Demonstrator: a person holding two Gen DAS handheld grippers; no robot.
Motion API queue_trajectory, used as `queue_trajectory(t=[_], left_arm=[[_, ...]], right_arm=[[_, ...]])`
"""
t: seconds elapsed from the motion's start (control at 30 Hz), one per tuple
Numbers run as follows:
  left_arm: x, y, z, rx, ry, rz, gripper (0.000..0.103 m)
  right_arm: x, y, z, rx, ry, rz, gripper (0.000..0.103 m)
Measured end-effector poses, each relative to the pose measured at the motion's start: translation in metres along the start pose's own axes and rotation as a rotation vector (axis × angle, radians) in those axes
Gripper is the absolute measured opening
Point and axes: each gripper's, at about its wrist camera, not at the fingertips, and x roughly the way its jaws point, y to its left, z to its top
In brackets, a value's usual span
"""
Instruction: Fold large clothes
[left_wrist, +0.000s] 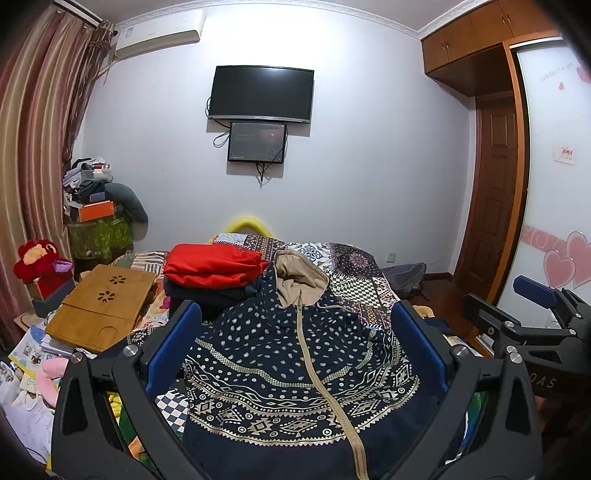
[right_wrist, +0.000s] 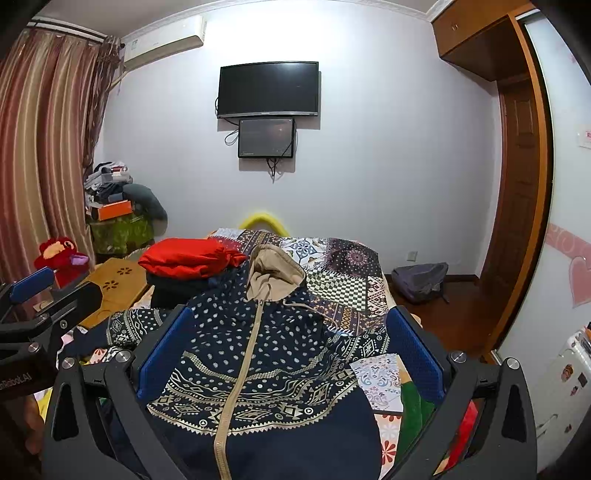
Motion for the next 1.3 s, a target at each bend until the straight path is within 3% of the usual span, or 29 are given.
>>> queue_trajectory(t=[1.3], left_arm=[[0.012, 0.005, 0.0, 0.007, 0.014, 0.052, 0.103]], right_arm=[[0.019, 0.005, 0.002, 0.01, 0.05, 0.058, 0.103]])
